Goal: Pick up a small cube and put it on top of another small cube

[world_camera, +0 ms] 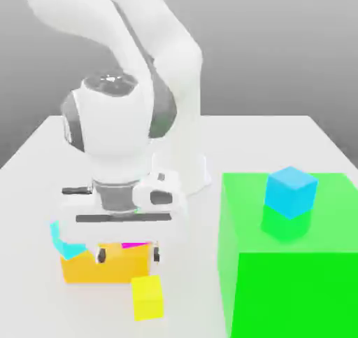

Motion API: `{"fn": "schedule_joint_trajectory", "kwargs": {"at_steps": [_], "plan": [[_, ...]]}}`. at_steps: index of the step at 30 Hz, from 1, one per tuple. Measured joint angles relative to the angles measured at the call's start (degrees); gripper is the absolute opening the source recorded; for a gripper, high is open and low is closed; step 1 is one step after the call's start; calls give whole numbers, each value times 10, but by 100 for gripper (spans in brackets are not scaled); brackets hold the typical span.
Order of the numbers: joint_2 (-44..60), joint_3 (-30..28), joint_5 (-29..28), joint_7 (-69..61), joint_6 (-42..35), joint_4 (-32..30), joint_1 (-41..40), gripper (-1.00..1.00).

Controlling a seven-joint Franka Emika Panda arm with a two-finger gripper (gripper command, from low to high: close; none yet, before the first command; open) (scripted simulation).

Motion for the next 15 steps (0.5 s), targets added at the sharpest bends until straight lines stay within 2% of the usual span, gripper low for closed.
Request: {"fn": "schedule_joint_trajectory", "kwargs": {"at_steps": [3, 4, 11, 15], "plan": [[-47, -90, -84, 43, 15, 24, 72, 0], [-57, -106, -100, 52, 18, 29, 85, -100], [-56, -104, -102, 52, 15, 29, 83, -100], [-17, 9, -20, 3, -18, 0, -4, -100]]}}
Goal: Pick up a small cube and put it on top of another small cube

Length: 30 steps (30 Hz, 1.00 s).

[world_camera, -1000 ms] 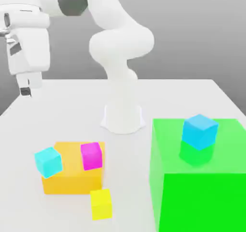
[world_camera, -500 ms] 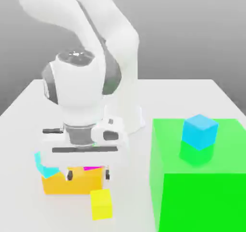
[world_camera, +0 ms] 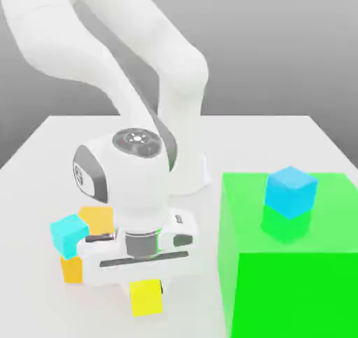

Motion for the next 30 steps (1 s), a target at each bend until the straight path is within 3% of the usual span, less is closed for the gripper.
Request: {"fn": "schedule_joint_trajectory", "kwargs": {"at_steps": [8, 14, 22, 30], "plan": [[-33, 301, 90, 68, -77, -61, -341, -100], [-98, 447, 129, 187, -147, -93, -481, -100], [-119, 550, 181, 387, -188, -130, -560, -100], [-62, 564, 224, 610, -160, -167, -588, -100]]}}
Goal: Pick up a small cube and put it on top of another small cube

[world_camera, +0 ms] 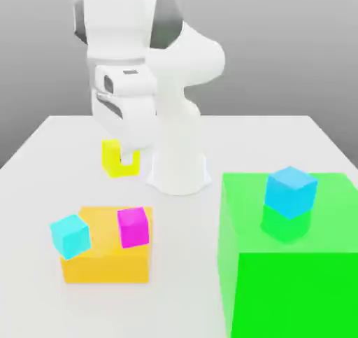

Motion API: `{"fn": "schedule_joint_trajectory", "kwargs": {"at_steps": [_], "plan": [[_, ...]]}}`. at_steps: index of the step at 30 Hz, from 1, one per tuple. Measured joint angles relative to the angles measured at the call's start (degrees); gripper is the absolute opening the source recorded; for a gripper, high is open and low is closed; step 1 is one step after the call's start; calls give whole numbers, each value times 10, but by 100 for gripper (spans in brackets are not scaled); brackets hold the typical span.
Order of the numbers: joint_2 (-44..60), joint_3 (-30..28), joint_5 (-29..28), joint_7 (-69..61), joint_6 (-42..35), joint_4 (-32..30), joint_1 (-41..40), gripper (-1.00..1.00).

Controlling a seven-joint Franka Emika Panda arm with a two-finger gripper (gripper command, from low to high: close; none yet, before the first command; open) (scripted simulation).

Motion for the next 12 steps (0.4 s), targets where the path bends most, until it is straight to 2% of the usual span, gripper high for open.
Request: {"fn": "schedule_joint_trajectory", "kwargs": {"at_steps": [3, 9, 10, 12], "plan": [[39, -19, 10, 73, 33, -15, -2, -100], [154, -117, -23, 98, 174, -38, 48, -100], [165, -127, -26, 99, 187, -40, 53, 100], [165, -127, -26, 99, 187, -40, 53, 100]]}}
